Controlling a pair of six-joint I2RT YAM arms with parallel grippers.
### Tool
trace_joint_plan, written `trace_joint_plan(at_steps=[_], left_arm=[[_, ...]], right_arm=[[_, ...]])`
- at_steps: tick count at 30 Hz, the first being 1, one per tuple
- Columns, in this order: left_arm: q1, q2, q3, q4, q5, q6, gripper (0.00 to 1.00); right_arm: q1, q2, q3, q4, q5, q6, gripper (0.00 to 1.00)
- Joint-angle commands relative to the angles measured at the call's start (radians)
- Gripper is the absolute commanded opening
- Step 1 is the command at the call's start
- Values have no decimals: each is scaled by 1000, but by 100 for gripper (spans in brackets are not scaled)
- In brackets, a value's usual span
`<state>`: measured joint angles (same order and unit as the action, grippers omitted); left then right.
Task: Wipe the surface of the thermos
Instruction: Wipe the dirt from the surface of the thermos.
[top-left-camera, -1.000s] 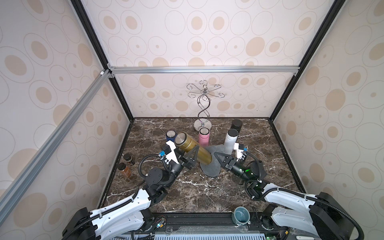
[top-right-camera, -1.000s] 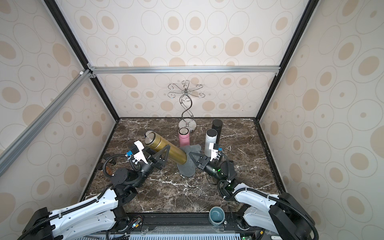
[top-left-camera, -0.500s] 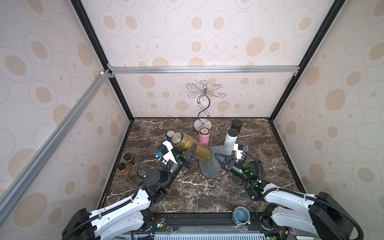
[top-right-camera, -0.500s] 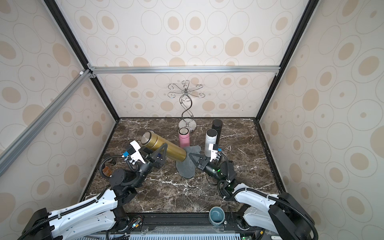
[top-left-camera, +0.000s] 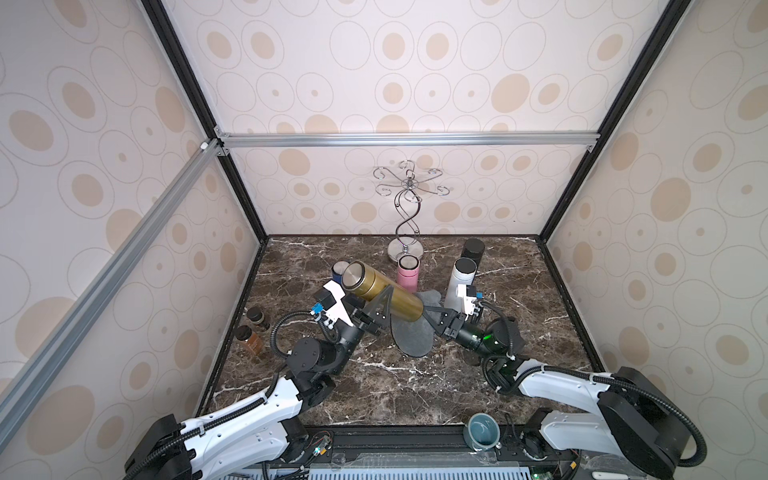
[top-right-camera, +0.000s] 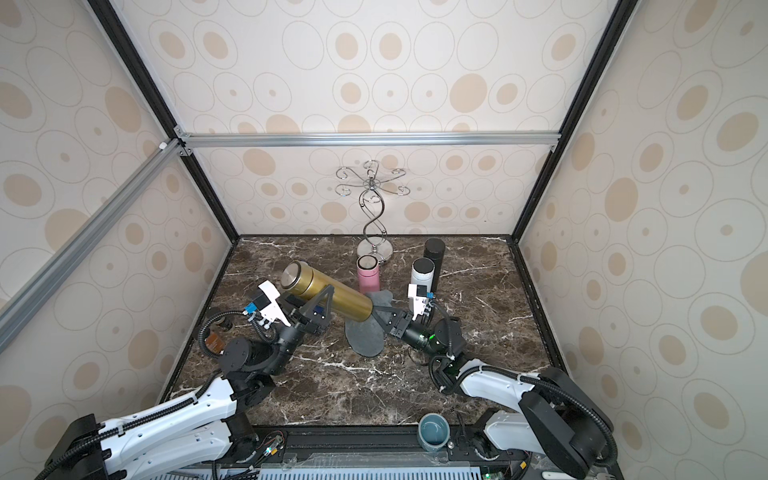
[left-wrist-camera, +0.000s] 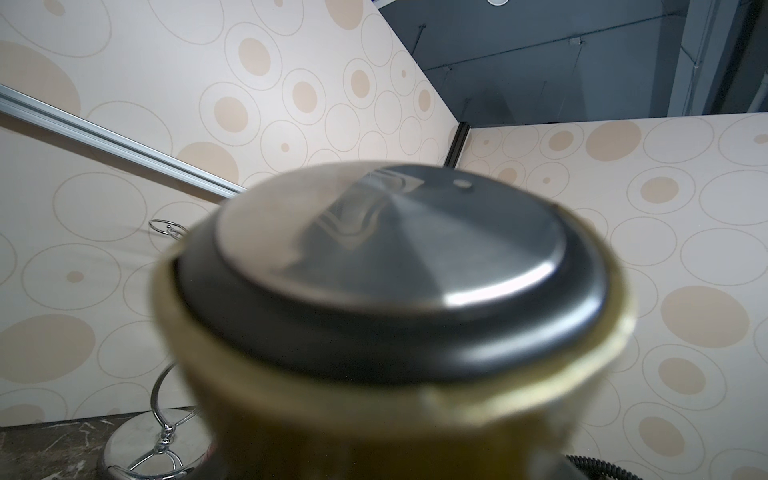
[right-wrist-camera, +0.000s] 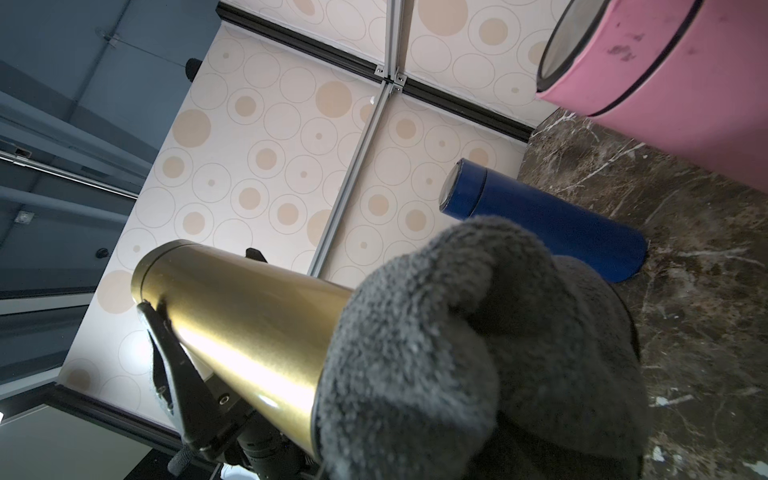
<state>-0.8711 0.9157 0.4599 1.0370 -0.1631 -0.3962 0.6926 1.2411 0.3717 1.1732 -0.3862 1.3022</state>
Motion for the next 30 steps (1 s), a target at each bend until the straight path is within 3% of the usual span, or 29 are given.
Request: trace_joint_plan(at_steps=[1,13,15,19,25,30], left_arm=[[5,-6,23,65,-23,25,0],[6,-10,20,19,-29,36,0],[6,-14,26,-4,-27,48,0],[6,9,50,-79,-15,86,0],[4,113,84,-117,54,106,0],[-15,223,133,-121,74,120,0]], right_arm=[[4,-44,-4,65,-27,94,0],[-25,-224,-51,-128,38,35,0],[-33,-299,-52,-296,62,-18,0],[-19,-478,122,-1122,212,-354,0],[-19,-615,113,-1366,378,-464,0],[-19,-613,134,-1500,519,-512,0]])
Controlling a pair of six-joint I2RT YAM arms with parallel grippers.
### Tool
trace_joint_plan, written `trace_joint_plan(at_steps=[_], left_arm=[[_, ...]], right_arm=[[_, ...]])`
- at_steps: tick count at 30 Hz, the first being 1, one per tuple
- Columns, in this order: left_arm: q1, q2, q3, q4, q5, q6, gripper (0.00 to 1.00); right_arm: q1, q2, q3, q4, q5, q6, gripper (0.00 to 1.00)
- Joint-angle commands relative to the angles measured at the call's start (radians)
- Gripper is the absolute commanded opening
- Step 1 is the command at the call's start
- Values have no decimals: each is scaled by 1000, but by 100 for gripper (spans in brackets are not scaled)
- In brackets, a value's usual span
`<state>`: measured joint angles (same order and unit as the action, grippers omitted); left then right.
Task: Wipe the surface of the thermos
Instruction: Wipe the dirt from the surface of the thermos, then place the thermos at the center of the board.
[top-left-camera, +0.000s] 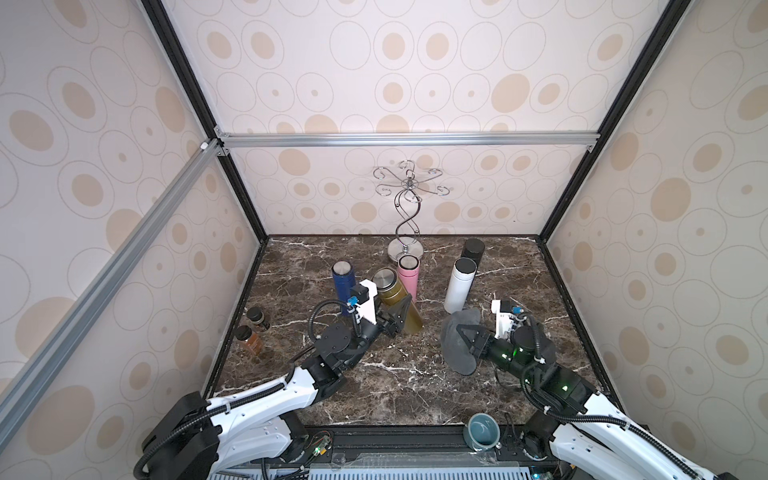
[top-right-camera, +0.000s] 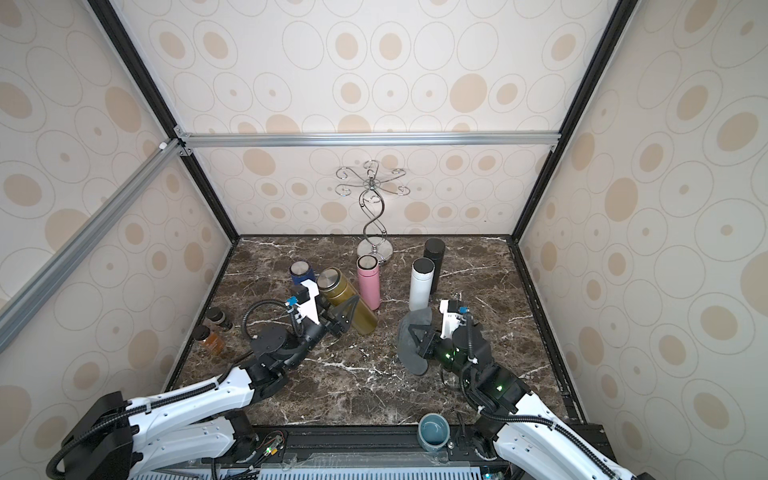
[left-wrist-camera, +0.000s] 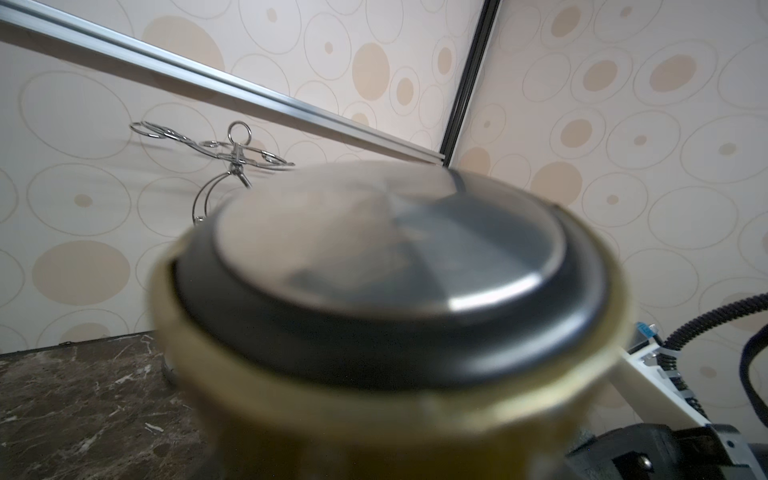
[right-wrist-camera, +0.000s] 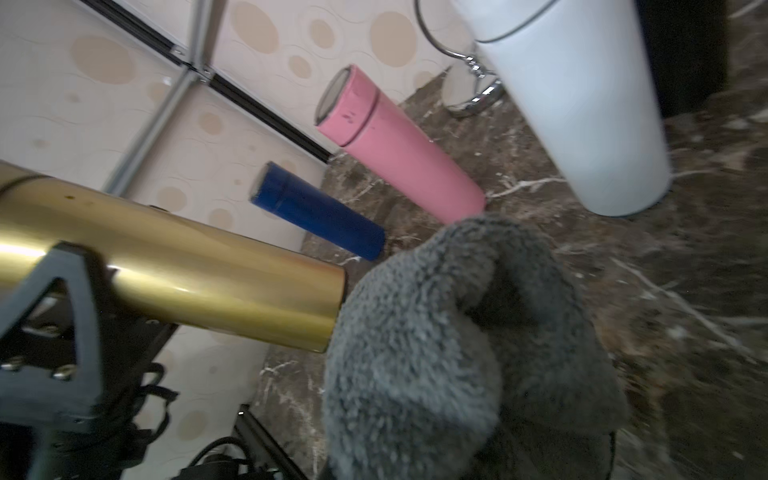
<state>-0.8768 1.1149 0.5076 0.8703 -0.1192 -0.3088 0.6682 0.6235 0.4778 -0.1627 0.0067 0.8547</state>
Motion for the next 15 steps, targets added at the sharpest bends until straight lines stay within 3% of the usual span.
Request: trace_joint_plan(at_steps=[1,6,15], left_arm=[[-16,48,104,32,33,42,0],[-28,175,188,9,74,45,0],[-48,410,331,1,85,70,0]], right_arm=[[4,12,33,-182,158,-74,0],[4,38,66,-253,289,-118,0],[-14,47,32,-226,267,-129,0]])
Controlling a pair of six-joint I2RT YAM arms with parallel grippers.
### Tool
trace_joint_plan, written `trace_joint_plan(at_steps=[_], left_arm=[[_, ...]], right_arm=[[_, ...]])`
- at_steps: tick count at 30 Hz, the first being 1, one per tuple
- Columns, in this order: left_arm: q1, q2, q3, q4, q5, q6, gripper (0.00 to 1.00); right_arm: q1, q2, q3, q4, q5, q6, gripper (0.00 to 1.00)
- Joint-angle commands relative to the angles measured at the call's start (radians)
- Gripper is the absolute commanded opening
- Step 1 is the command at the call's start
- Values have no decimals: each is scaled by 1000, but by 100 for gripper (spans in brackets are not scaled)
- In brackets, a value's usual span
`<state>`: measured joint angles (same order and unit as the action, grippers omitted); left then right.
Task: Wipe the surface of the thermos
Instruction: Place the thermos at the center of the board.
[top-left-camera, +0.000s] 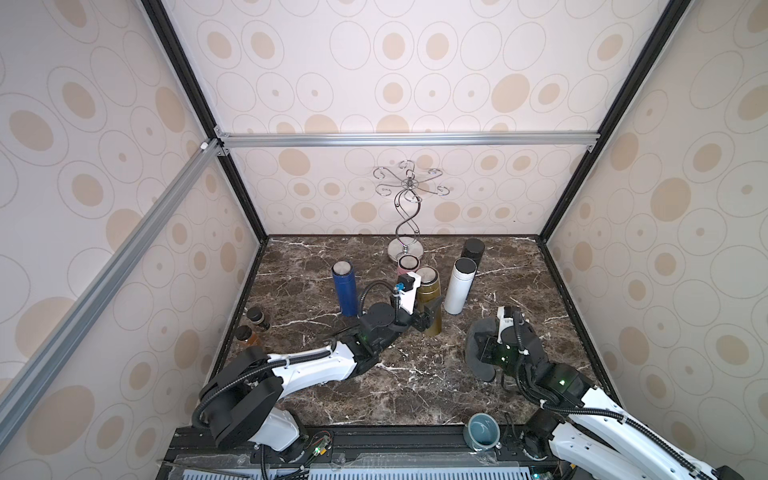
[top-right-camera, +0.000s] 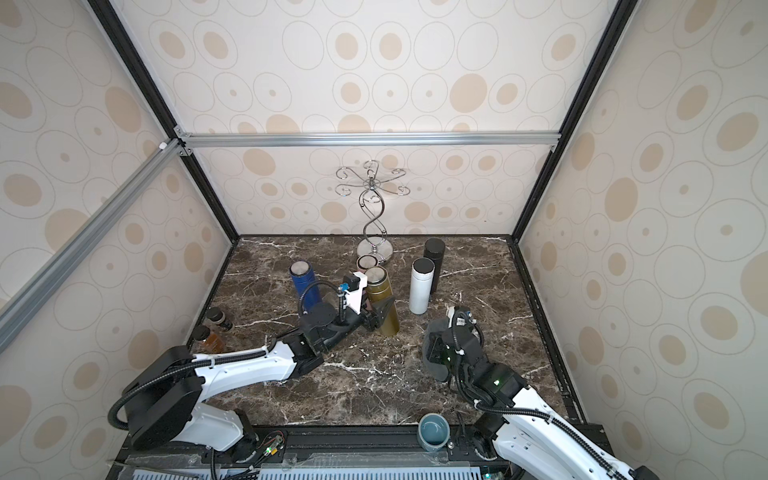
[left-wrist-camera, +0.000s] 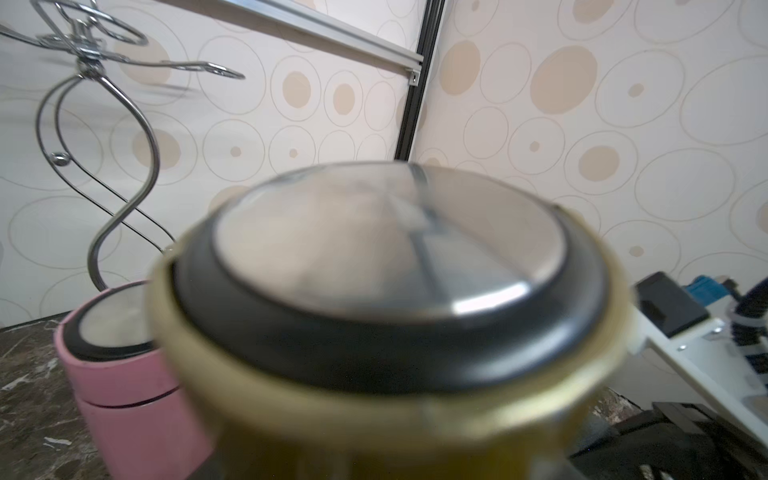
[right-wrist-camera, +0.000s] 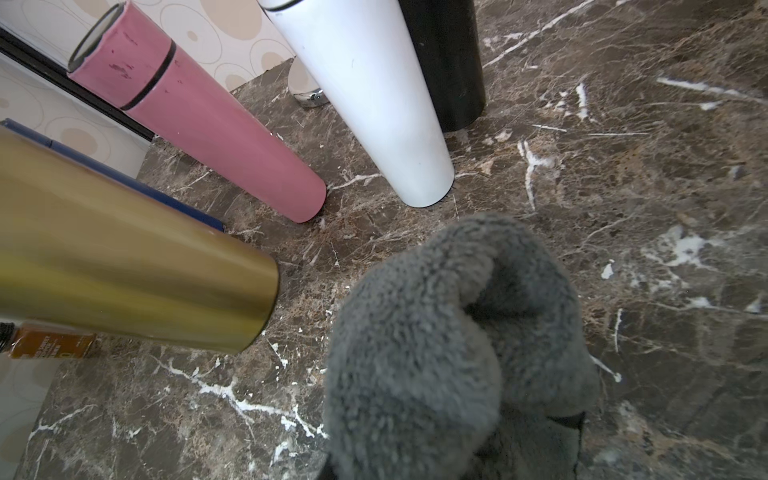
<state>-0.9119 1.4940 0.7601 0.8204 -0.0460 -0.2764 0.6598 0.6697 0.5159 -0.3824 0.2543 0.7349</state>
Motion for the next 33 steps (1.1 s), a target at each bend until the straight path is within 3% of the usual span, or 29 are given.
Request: trace_joint_plan(at_steps=[1,16,24,33], left_arm=[[-15,50,92,51,12,43,0],[-47,296,171,197,-143,147,0],[-50,368,158,341,-163,151,0],[-51,435,217,356,-175,161,0]], right_arm=[[-7,-1,-8,-6,17,-9,0],[-10,-56,-17,-32,34,-34,0],[-11,-68,-25,-30,31,-37,0],[-9,-87,-32,-32,28,-40,0]])
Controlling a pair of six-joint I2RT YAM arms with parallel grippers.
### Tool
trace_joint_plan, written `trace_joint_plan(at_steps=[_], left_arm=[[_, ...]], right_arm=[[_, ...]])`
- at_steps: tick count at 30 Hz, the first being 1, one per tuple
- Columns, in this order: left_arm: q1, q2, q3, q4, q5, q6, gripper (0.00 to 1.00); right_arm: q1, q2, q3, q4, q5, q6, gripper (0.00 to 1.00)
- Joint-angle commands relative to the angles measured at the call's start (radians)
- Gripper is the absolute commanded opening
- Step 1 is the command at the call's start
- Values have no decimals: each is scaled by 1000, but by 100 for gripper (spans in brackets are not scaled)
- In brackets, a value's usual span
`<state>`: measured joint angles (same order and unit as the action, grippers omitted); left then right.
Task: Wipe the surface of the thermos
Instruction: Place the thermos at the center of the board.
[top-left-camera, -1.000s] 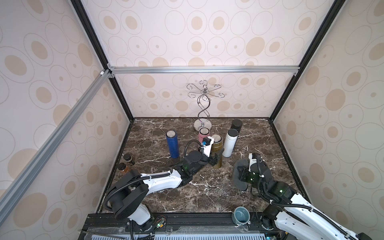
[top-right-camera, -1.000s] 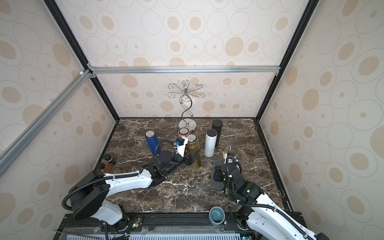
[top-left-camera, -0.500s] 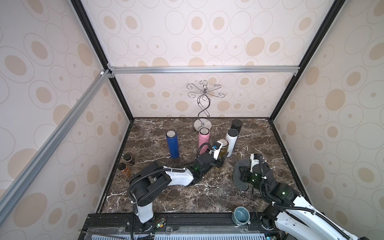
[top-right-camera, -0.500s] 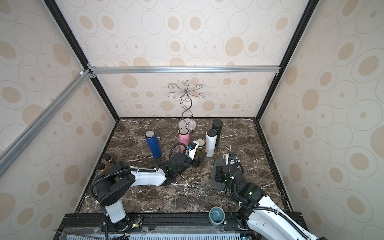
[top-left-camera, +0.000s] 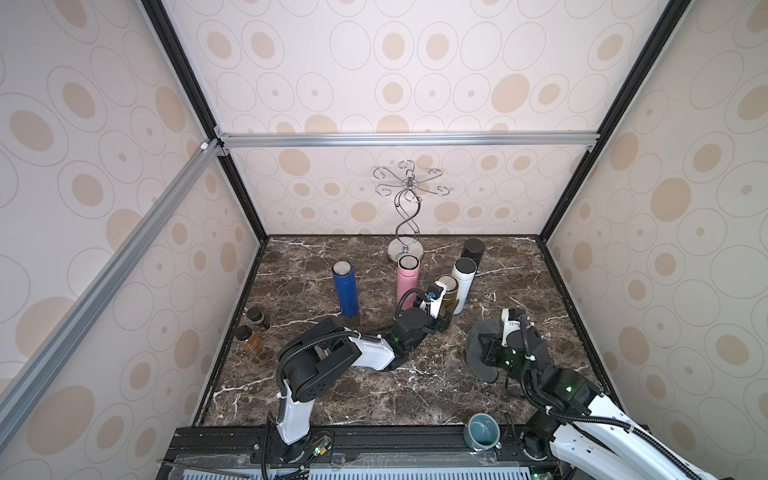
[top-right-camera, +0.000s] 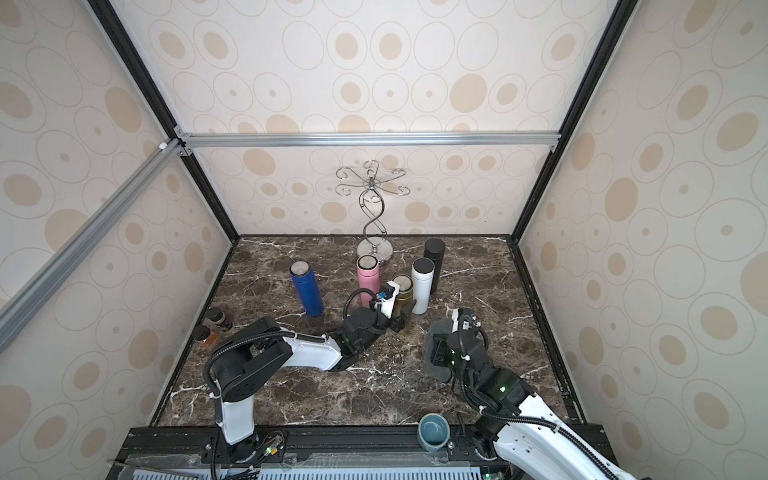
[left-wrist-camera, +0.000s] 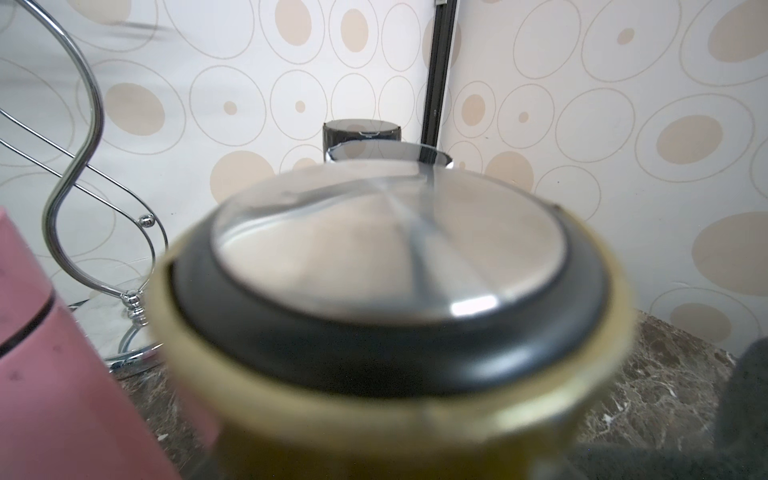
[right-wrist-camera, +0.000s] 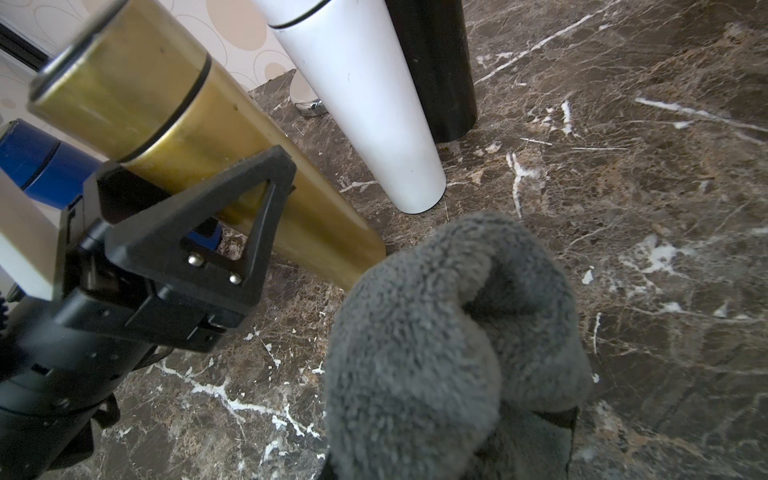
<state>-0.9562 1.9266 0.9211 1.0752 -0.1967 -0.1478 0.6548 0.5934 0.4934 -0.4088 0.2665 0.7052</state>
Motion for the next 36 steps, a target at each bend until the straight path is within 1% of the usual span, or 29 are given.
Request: trace_joint_plan(at_steps=[1,11,12,13,15,17,22,26,36], left_arm=[[-7,10,62,96,-24,34,0],[-8,42,73,111,-41,22,0],[-9,44,78,104,-41,24,1],[-9,46,83,101,-36,25,10],[-9,49,81,101,-29,27,22],[-8,53,78,105,-31,26,30],[-9,51,64,111,-41,27,40],[-9,58,63,110,-38,28,44],[-15,61,48,116,-56,31,65]], right_arm=[[-5,-11,-9,-7,14,-10,0],[-5,-13,-2,-2,9,-16,0],[-6,-12,-1,-1,8,-16,0],[-5,-10,-1,-2,9,-16,0],[-6,-9,-1,1,7,-16,0],[-5,-9,-3,4,7,-16,0],[-5,-8,0,7,0,-15,0],[-5,-5,-3,10,-2,-15,0],[-6,-10,-3,9,-5,-14,0]])
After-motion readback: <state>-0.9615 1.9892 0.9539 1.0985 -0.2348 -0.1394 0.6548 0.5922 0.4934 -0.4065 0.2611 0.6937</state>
